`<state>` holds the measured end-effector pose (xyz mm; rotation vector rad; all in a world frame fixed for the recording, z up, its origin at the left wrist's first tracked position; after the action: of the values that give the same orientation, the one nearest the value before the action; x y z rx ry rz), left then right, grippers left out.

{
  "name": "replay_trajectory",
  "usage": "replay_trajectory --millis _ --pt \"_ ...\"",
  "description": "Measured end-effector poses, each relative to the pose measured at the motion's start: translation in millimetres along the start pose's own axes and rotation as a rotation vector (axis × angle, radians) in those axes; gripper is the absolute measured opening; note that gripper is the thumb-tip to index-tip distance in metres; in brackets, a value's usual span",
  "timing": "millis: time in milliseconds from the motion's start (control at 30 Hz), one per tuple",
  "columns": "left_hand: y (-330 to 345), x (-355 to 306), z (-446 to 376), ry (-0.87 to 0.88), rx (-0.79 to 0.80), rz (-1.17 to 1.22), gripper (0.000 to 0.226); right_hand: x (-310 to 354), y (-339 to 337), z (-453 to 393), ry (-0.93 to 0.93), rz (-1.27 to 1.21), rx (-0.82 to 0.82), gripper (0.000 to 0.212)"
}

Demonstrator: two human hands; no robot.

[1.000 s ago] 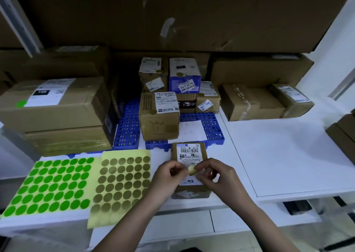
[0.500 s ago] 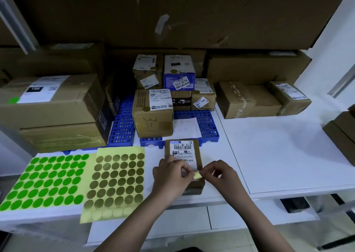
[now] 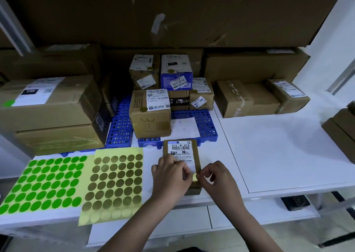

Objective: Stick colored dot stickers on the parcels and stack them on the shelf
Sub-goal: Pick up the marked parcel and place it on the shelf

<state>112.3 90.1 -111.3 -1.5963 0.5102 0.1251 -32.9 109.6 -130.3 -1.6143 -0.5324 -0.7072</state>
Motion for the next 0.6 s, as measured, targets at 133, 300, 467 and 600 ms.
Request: replay_trajectory --millis 133,300,467,600 --pt "1 -1 1 0.022 -0.029 -0.028 0.019 2 0 3 -0.127 0.11 -0.091 0.019" --pt "2 -2 4 0.097 -0.143 -0.061 0.017 3 3 4 -0.184 0.114 -0.096 0.018" --pt "8 4 7 0.122 -0.252 -0.046 0.035 -18 13 1 0.14 -0.292 0.119 0.034" --pt "16 18 2 0.013 -0.192 0.038 0.063 -21 25 -1 0.363 -0.625 0.292 0.043"
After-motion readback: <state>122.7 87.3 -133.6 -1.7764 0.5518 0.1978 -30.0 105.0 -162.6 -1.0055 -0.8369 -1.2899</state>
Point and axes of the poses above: each hand's wrist, its own z-axis away from the middle knuckle, its own y-axis out of the palm, x = y × z, the point moved 6 cm from there along -z, towards the middle knuckle, and after that the axes turned 7 degrees about y, right-handed, at the moved point
